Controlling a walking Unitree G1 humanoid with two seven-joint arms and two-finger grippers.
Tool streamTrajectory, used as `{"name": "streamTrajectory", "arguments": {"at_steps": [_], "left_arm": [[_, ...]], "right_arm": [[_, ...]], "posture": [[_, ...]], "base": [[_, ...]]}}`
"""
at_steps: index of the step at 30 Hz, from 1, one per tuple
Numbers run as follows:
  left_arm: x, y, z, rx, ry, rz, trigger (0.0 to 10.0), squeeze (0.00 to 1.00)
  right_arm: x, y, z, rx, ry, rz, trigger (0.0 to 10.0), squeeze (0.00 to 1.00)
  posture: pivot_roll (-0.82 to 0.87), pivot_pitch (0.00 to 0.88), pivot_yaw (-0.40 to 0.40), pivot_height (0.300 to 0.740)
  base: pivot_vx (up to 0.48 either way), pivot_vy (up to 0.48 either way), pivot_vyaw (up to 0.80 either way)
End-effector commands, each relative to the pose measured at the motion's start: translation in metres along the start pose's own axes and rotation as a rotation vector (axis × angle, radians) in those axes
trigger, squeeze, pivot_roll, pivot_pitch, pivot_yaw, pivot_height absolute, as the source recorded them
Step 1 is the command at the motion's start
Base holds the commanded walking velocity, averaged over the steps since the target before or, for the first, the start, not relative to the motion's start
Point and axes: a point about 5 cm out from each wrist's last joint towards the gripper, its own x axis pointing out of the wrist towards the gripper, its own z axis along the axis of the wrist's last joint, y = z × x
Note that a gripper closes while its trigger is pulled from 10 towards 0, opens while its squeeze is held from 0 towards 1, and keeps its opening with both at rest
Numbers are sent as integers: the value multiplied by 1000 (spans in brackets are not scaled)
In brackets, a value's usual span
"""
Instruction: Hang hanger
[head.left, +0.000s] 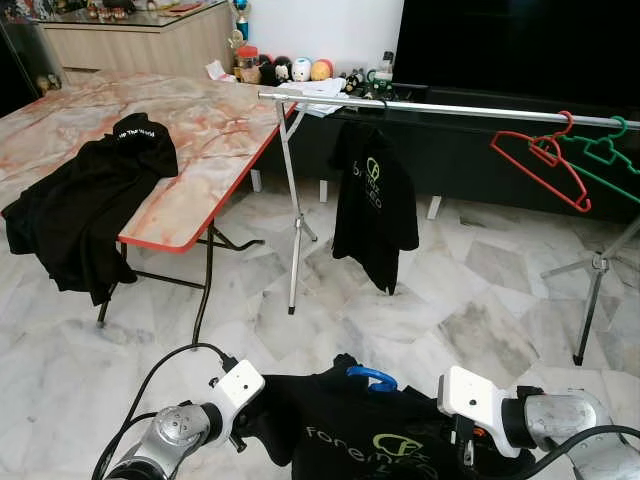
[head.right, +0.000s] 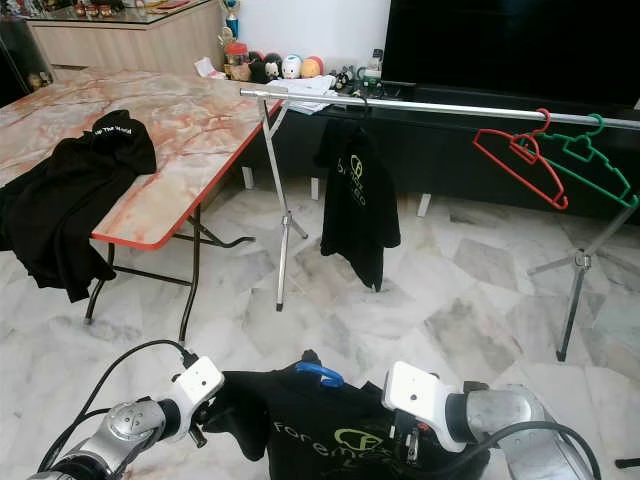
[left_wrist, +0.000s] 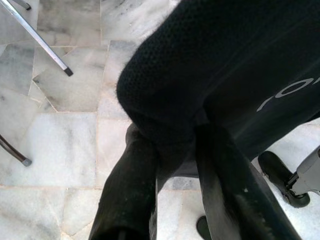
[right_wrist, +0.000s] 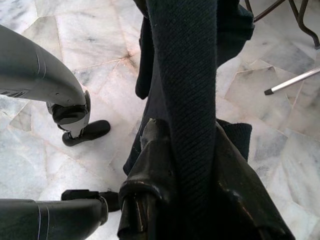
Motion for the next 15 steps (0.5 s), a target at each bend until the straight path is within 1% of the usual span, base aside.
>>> {"name": "streamTrajectory", "arguments": {"at_steps": [1, 9, 11, 13, 15], "left_arm": [[-1, 0, -3, -5, 12, 0, 0, 0], [-1, 1, -3, -16, 2, 35, 0, 0], [-3, 6, -8, 19, 58, 94, 0, 0], [-6, 13, -14, 18, 118, 165, 0, 0], [-7, 15, -16, 16, 134, 184, 0, 0]], "right_arm": [[-5, -5, 7, -17, -37, -33, 10000, 0], [0, -5, 8, -24, -37, -44, 10000, 0], [-1, -12, 8, -37, -35, -100, 10000, 0], [-2, -19, 7, -37, -21, -151, 10000, 0], [-2, -21, 7, -43, -17, -167, 10000, 0]], "posture": [[19, 78, 35, 740], [22, 69, 34, 740], [20, 66, 34, 740], [18, 64, 35, 740], [18, 64, 35, 740]], "base": [[0, 0, 0], [0, 0, 0], [0, 0, 0], [0, 0, 0], [0, 0, 0]]}}
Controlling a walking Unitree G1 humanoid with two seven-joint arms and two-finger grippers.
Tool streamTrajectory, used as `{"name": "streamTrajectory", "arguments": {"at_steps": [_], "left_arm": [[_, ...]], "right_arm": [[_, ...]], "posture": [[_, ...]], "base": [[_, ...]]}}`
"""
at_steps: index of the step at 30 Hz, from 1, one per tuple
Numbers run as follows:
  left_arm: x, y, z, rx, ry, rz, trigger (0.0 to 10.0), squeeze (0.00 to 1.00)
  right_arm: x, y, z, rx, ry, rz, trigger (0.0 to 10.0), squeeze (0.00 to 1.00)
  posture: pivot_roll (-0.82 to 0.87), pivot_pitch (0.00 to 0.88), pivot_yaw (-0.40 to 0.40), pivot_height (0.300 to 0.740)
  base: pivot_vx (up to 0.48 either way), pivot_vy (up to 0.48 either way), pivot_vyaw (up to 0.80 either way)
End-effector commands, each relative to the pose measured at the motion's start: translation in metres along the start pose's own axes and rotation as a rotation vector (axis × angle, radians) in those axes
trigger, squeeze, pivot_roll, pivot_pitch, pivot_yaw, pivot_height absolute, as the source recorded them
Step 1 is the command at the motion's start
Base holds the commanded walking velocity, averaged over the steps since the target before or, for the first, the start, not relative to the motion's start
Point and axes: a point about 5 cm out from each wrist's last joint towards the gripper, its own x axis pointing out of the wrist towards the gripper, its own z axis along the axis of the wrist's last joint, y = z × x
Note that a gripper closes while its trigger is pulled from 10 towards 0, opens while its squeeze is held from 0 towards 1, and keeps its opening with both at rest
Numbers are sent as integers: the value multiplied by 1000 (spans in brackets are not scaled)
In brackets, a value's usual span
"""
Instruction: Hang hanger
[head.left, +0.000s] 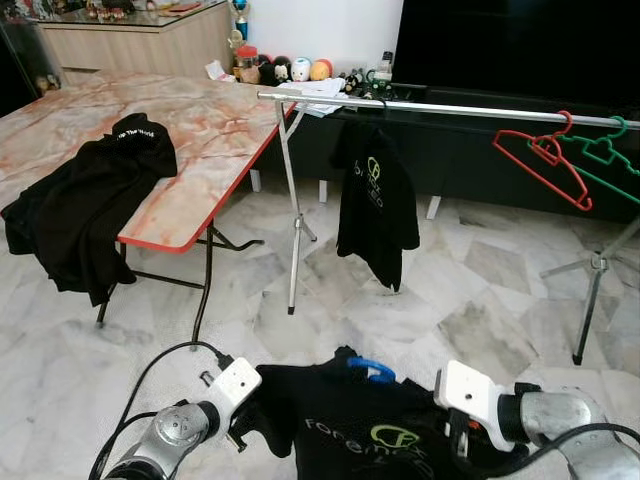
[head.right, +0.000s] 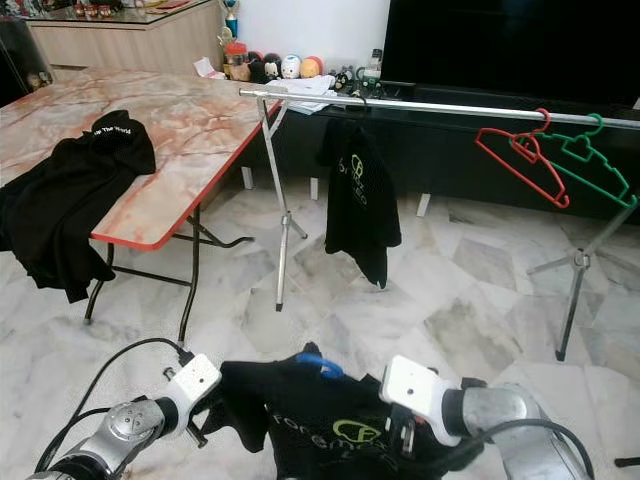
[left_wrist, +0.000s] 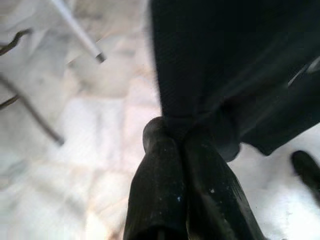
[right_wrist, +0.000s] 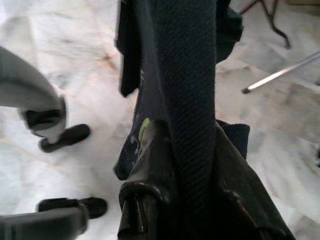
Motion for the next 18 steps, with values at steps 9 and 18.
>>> {"name": "streamTrajectory", "arguments": {"at_steps": [9, 18], "left_arm": [[-10, 20, -25, -104, 176, 151, 0, 0], [-4, -15, -25, 37, 219, -208, 0, 0]], "right_arm": [[-12, -63, 1, 84, 27, -522, 10000, 0], [-12, -86, 26, 399, -272, -750, 10000, 0]], "posture": [[27, 70, 32, 740], [36, 76, 33, 740]], "base": [[0, 0, 0], [0, 0, 0]]}}
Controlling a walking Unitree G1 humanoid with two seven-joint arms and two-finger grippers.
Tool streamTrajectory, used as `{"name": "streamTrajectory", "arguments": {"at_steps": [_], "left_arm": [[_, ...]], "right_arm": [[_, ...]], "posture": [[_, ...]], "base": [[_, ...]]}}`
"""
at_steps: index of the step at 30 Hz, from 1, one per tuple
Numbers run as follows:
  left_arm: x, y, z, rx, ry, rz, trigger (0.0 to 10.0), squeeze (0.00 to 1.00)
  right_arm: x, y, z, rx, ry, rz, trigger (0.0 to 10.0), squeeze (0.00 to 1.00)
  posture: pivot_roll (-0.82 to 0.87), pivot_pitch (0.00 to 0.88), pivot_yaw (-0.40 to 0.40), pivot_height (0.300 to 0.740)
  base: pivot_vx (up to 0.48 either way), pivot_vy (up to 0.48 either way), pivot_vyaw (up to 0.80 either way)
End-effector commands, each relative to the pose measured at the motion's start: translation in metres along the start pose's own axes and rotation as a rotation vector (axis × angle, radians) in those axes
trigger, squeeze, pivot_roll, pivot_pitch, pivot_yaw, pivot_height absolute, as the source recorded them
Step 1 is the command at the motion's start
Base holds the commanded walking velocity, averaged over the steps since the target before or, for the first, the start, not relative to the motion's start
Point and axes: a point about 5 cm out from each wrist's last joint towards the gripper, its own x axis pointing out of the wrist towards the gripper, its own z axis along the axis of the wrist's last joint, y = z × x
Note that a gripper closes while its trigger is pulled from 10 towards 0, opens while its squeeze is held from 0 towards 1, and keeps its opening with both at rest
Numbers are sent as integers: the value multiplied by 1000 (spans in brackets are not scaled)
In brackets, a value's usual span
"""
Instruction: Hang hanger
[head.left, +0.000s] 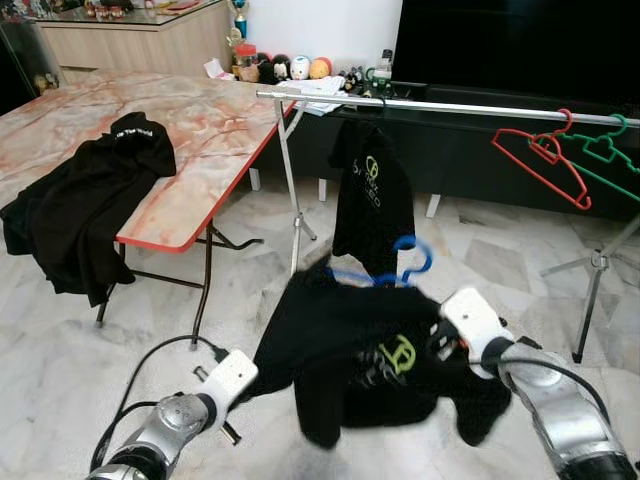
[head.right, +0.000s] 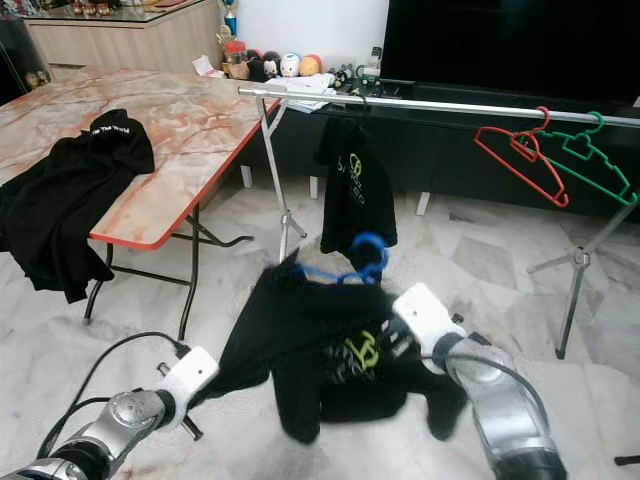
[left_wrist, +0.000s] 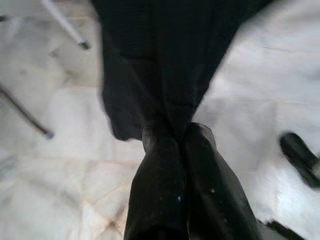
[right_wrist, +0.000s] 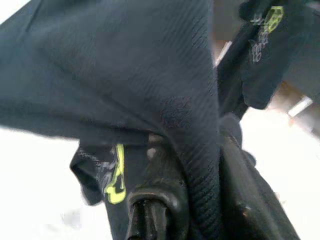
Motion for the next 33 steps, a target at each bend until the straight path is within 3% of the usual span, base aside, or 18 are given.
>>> {"name": "streamTrajectory", "arguments": {"at_steps": [1, 2, 5, 9, 10, 12, 13, 17, 25, 31, 33], "left_arm": [[-5, -13, -31, -12, 141, -89, 0, 0], [-4, -15, -29, -9, 142, -117, 0, 0], [-2, -17, -26, -17, 138, -130, 0, 0], [-1, -15, -24, -21, 138, -99, 0, 0], [-2, -8, -22, -29, 125, -37, 10000, 0], [-3, -6, -22, -36, 123, -18, 10000, 0], [-3, -4, -22, -59, 121, 2, 10000, 1000], [-7, 3, -22, -86, 99, 24, 10000, 1000], [-10, 7, -22, -103, 73, 19, 10000, 1000], [-9, 12, -1, -211, -96, -18, 10000, 1000], [-9, 10, 8, -204, -155, -71, 10000, 1000]], "right_arm": [[-8, -30, 29, 124, -156, -155, 10000, 0], [-7, -27, 30, 153, -162, -143, 10000, 0], [-4, -22, 22, 86, -107, -125, 10000, 0], [-2, -14, 12, 72, -55, -52, 10000, 0], [-4, 0, 0, -22, 8, 83, 10000, 0], [-5, 4, -4, -57, 30, 122, 10000, 0], [-7, 9, -11, -112, 66, 174, 10000, 0], [-11, 14, -27, -251, 141, 274, 10000, 0], [-13, 15, -31, -305, 159, 345, 10000, 0], [-15, 29, -34, -360, 155, 461, 10000, 0], [-15, 33, -38, -373, 168, 485, 10000, 0]], "posture": [[34, 77, 32, 740], [34, 77, 32, 740], [37, 76, 29, 740], [37, 75, 28, 740], [37, 75, 27, 740], [37, 76, 25, 740], [38, 76, 24, 740], [38, 77, 20, 740], [41, 76, 16, 740], [41, 77, 13, 740], [43, 75, 12, 740]], "base": [[0, 0, 0], [0, 0, 0], [0, 0, 0], [0, 0, 0], [0, 0, 0], [0, 0, 0], [0, 0, 0], [0, 0, 0], [0, 0, 0], [0, 0, 0], [0, 0, 0]]}}
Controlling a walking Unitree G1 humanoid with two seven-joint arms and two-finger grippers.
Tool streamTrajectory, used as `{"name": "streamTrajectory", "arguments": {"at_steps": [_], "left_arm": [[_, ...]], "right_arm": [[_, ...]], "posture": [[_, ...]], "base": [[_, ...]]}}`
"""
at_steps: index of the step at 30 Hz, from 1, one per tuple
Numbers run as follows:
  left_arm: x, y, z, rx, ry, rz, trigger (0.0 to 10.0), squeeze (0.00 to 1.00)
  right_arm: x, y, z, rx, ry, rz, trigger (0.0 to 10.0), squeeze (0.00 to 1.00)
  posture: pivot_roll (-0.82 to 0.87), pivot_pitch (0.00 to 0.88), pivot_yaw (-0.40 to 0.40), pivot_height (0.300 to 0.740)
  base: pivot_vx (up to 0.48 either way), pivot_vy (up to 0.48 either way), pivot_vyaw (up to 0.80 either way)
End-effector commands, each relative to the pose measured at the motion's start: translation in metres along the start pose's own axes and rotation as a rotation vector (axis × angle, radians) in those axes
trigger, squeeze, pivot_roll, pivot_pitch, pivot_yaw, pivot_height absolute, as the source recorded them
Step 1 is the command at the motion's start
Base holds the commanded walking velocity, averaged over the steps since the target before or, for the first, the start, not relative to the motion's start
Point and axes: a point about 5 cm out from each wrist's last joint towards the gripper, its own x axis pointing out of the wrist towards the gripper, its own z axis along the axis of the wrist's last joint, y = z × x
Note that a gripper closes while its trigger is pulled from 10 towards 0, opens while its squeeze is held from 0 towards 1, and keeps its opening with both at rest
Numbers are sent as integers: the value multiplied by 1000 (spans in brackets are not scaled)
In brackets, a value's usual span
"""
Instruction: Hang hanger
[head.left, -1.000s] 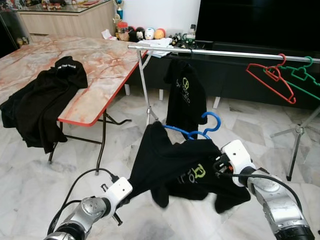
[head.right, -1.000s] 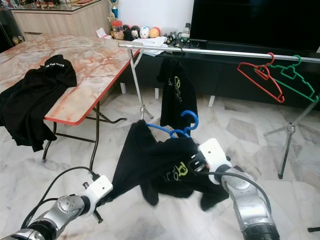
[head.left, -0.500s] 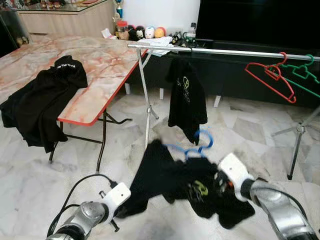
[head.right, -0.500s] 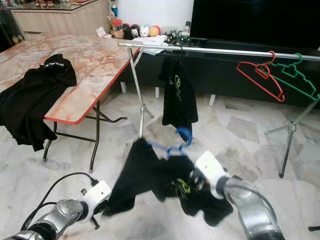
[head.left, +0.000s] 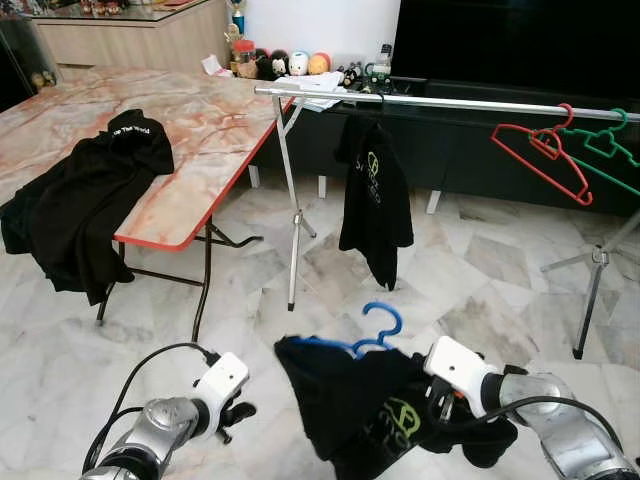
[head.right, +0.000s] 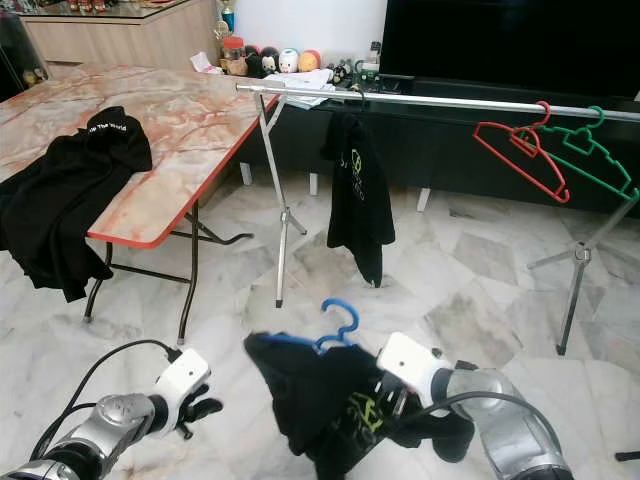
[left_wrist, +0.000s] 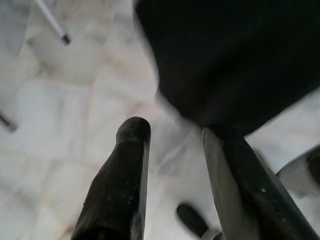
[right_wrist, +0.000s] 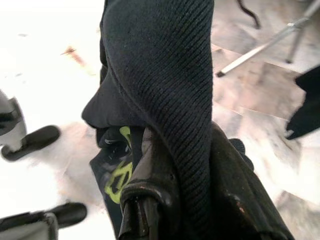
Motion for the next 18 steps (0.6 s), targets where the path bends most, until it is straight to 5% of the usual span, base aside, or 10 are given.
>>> {"name": "streamTrajectory", "arguments": {"at_steps": [1, 17, 18], "left_arm": [[0, -3, 4, -1, -36, -41, 10000, 1000], [-2, -5, 23, 93, -178, -89, 10000, 1000], [-2, -4, 23, 102, -180, -83, 10000, 663]], "right_arm": [[0, 3, 4, -38, -16, 15, 10000, 0], [8, 5, 5, -57, -11, 4, 10000, 0], [8, 5, 5, -56, -12, 2, 10000, 0]], "posture": [[43, 75, 12, 740], [48, 77, 14, 740], [48, 77, 14, 740]], "base": [[0, 0, 0], [0, 0, 0], [0, 0, 0]]}}
